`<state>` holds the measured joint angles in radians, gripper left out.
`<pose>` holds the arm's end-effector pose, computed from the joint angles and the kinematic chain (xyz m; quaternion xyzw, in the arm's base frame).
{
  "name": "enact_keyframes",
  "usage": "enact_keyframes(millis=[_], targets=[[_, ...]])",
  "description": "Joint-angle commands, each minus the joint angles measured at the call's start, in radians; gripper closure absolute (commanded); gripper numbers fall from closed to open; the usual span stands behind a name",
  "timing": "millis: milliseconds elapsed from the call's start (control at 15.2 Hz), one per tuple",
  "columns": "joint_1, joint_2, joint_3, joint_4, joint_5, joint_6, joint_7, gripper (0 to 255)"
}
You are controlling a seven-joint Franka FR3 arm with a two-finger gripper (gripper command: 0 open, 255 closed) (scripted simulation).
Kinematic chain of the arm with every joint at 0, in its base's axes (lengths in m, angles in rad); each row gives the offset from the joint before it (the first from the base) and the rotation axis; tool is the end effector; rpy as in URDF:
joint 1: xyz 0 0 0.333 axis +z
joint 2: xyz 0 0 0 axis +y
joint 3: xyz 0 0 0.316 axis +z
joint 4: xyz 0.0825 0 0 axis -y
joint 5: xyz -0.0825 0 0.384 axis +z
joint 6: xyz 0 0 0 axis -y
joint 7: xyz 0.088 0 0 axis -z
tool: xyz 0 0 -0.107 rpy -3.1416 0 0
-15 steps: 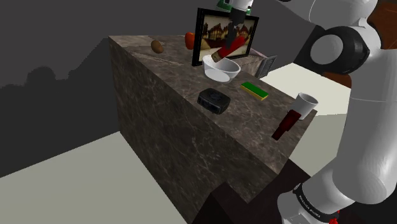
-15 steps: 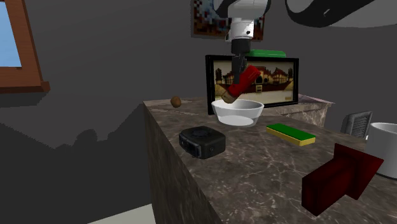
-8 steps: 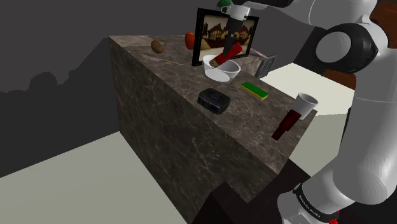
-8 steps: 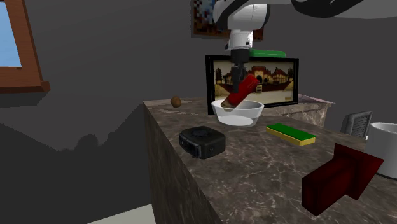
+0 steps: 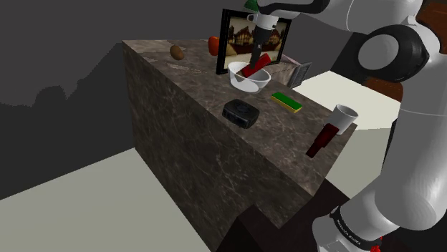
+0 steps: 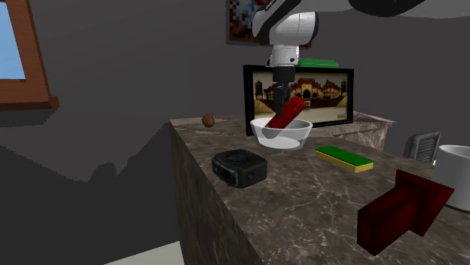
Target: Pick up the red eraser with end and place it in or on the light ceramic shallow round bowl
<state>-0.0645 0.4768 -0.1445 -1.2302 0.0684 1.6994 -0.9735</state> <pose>0.6869 -0.1164 0.5002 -0.9265 -0.3762 0.0008 0.0015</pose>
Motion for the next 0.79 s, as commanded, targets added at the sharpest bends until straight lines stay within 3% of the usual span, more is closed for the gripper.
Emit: enact_keyframes(millis=[0,132,198,528,726], targets=[[0.000,0.000,0.000,0.000,0.000,0.001,0.000,255],[0.000,0.000,0.000,0.000,0.000,0.001,0.000,255],[0.000,-0.001,0.000,0.000,0.000,0.001,0.000,0],[0.000,0.000,0.000,0.000,0.000,0.001,0.000,0],[-0.008,0.026,0.000,0.143,0.003,-0.116,0.001,0]])
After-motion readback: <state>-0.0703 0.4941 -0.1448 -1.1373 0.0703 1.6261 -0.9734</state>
